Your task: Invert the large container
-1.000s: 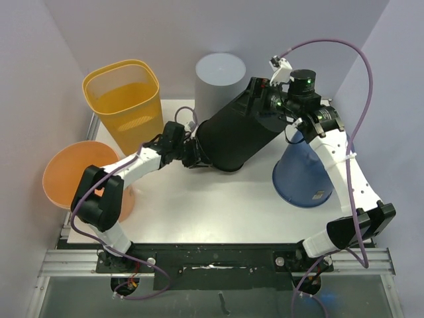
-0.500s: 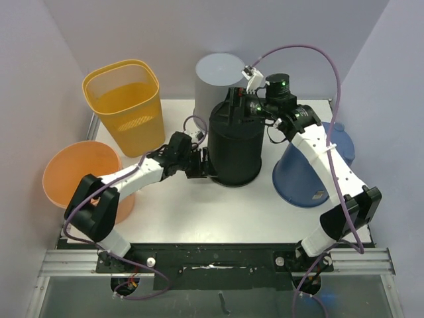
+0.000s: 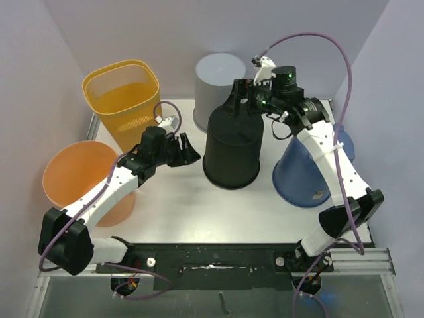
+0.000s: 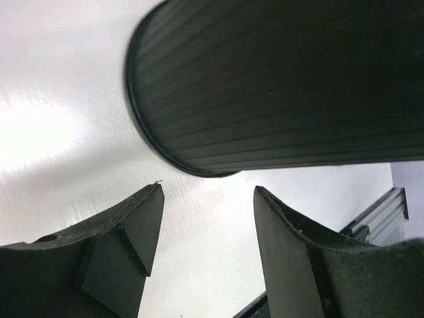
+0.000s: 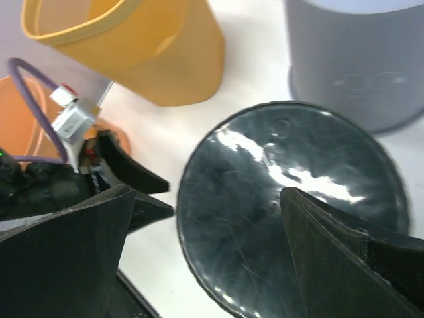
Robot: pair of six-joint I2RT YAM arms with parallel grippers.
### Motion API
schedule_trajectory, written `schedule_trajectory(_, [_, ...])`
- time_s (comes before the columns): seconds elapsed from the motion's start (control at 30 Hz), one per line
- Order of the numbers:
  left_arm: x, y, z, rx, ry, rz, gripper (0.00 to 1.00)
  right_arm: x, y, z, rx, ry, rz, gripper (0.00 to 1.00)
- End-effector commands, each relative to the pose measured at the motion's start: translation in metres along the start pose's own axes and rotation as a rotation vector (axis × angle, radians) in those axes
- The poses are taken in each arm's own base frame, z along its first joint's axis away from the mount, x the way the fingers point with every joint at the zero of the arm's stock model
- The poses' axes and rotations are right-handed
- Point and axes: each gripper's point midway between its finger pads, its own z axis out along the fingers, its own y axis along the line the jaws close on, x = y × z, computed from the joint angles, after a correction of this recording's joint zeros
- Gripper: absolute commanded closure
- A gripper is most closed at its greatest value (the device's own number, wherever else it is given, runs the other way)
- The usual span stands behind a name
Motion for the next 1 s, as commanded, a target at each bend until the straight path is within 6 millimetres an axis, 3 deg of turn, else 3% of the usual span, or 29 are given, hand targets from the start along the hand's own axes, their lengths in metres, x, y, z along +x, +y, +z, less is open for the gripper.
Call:
schedule_trajectory(0.0, [-0.023,0.001,-0.002,0.029,-0.077,0.024,0.44,-0.040,-0.023,-0.055,0.188,-0.192,-0.066,0.02])
schedule_trajectory(0.13, [-0.030,-0.014,0.012,0.086,-0.073,0.032,0.44,-0.048,-0.053,-0.095,0.339,-0.290,-0.026,0.02])
schedule_trajectory(0.3, [-0.036,-0.049,0.038,0.181,-0.052,0.064,0.44,-0.045,-0.072,-0.137,0.461,-0.365,0.003,0.02])
schedule_trajectory(0.4, [-0.034,-0.082,0.056,0.251,-0.033,0.094,0.44,-0.039,-0.072,-0.153,0.492,-0.358,-0.005,0.03])
schedule_trajectory(0.53, [-0.027,-0.122,0.086,0.349,0.007,0.116,0.45,-0.028,-0.064,-0.160,0.462,-0.309,-0.056,0.02])
schedule_trajectory(0.67, [-0.026,-0.142,0.094,0.398,0.043,0.129,0.46,-0.019,-0.051,-0.160,0.390,-0.309,-0.081,0.02])
schedule_trajectory(0.77, [-0.037,-0.136,0.081,0.362,0.003,0.147,0.44,-0.011,-0.048,-0.153,0.350,-0.278,-0.097,0.02])
schedule_trajectory(0.87, [-0.045,-0.109,0.058,0.234,-0.011,0.199,0.41,-0.005,-0.036,-0.139,0.254,-0.234,-0.134,0.02])
schedule_trajectory(0.97, [-0.056,-0.077,0.020,0.139,-0.036,0.222,0.39,-0.001,-0.013,-0.121,0.149,-0.199,-0.195,0.02])
